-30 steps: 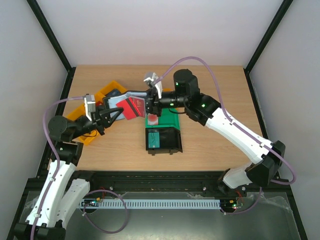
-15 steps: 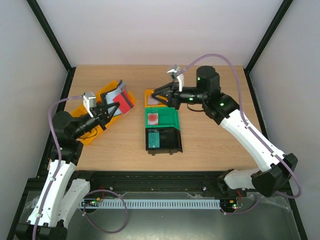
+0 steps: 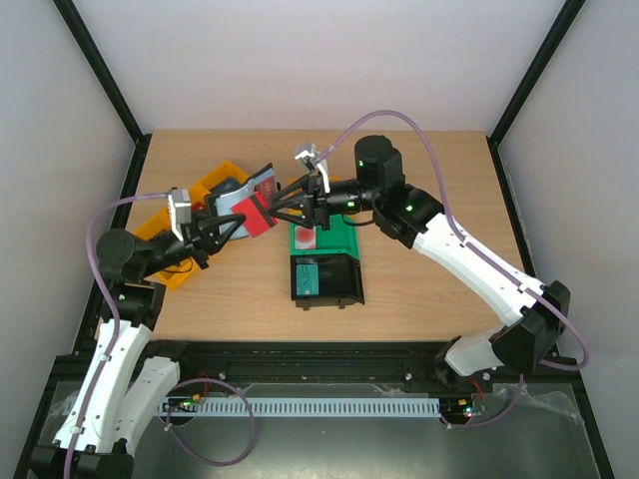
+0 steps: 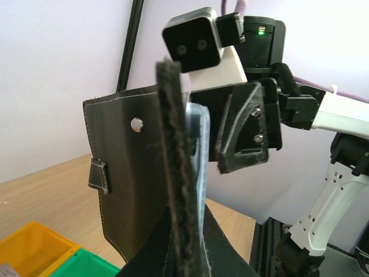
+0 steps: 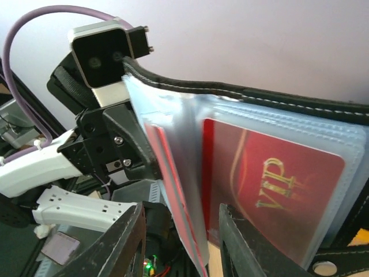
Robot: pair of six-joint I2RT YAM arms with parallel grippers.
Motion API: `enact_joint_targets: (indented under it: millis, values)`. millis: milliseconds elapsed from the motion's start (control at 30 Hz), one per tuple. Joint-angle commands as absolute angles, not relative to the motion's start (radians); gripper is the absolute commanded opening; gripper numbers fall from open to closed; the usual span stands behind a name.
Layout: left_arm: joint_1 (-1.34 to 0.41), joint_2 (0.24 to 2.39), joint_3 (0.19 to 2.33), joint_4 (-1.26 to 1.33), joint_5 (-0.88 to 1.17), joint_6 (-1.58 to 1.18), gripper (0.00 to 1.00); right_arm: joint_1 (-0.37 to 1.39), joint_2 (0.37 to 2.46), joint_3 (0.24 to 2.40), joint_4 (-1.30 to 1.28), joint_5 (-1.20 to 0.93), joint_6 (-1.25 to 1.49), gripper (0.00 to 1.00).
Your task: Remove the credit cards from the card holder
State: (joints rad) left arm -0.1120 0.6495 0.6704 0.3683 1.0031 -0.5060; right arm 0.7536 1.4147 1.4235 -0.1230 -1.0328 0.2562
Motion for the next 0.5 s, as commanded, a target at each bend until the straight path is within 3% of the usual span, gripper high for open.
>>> enact_joint_targets:
  millis: [0, 300, 400, 467]
  values:
    - [-0.109, 0.648, 0.670, 0.452, 1.048, -0.514, 0.02, 0.770, 1.442, 1.460, -0.063, -1.064, 0.273, 0.33]
    - [-0.110, 0.653, 0.670, 0.459, 1.048, -0.517, 0.02, 0.779, 1.463, 1.463, -0.051, -1.103, 0.295, 0.02]
    - [-0.110, 0.654, 0.669, 0.456, 1.048, -0.517, 0.02, 0.779, 1.453, 1.463, -0.048, -1.121, 0.286, 0.02]
    - [-0.110, 0.654, 0.669, 0.450, 1.040, -0.518, 0.10, 0.779, 1.443, 1.460, -0.047, -1.119, 0.278, 0.01]
